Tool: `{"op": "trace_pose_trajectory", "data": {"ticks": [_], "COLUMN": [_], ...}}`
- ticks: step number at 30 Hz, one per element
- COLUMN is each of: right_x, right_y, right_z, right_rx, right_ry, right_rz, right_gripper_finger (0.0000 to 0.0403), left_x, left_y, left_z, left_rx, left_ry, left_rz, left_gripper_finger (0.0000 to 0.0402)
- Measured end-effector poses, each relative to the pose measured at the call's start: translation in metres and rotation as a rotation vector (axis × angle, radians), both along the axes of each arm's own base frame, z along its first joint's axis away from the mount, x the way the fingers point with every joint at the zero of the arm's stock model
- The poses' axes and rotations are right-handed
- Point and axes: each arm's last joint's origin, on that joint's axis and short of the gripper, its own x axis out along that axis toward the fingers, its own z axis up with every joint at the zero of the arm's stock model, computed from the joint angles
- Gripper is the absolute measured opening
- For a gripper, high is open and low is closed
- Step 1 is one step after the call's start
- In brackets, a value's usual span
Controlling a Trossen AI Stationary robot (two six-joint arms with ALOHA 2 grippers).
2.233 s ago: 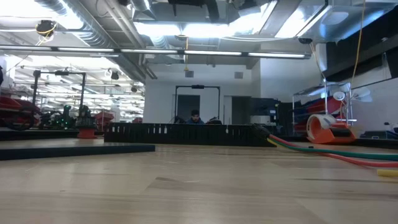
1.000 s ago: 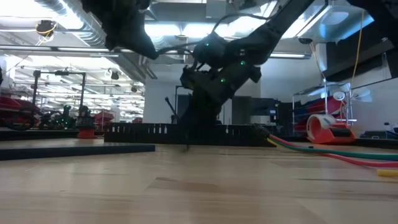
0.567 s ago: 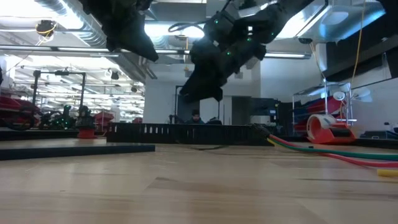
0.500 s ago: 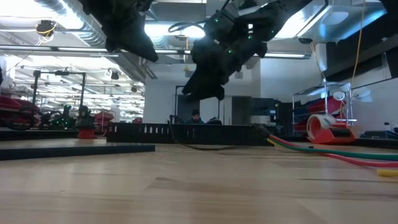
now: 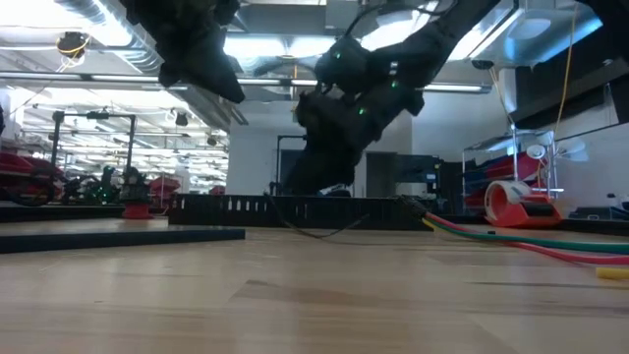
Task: Ziptie cables
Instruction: Prepare the black zip tie
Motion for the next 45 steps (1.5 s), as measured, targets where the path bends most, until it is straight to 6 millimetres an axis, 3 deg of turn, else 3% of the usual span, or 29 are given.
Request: {"op": "trace_pose_trajectory", "data": {"ticks": [4, 12, 20, 24, 29, 35, 38, 41, 45], "right_x": [0.002, 0.014, 0.020, 0.023, 0.017, 0.009, 0.002, -0.002, 0.007], "right_y": [-0.005, -0.009, -0.023, -0.025, -0.024, -0.022, -0.017, -0.004, 0.023], "right_z": [-0.016, -0.038, -0.032, -0.037, -0.044, -0.019, -0.008, -0.010, -0.018], "right_rx": [-0.075, -0.065, -0.079, -0.065, -0.089, -0.133, -0.089, -0.038, -0.122], "right_ry": [0.043, -0.029, -0.150, -0.180, -0.095, -0.071, -0.018, 0.068, 0.042], "right_rz": [-0.083, -0.091, -0.126, -0.130, -0.105, -0.037, -0.041, -0.039, -0.035], "right_gripper_finger": [0.0189, 0.0189, 0.0183, 0.0155, 0.0120, 0.0128, 0.0145, 0.0159, 0.0161], "left_x": [0.000, 0.000, -0.001, -0.001, -0.001, 0.000, 0.001, 0.002, 0.001], "left_y": [-0.001, 0.000, 0.000, 0.000, 0.000, 0.005, 0.013, 0.020, 0.022], "left_z": [0.000, -0.001, -0.001, -0.001, -0.001, -0.001, -0.003, -0.003, -0.003], "left_rx": [-0.027, -0.030, -0.029, -0.029, -0.029, -0.065, -0.134, -0.153, -0.150], "left_ry": [-0.001, 0.006, 0.010, 0.009, 0.012, 0.012, 0.026, 0.031, 0.039], "left_rz": [-0.005, -0.006, -0.005, -0.006, -0.006, 0.002, -0.005, 0.001, 0.009], "left_gripper_finger": [0.0005, 0.0006, 0.0006, 0.0006, 0.0006, 0.0008, 0.0027, 0.0055, 0.0084]}}
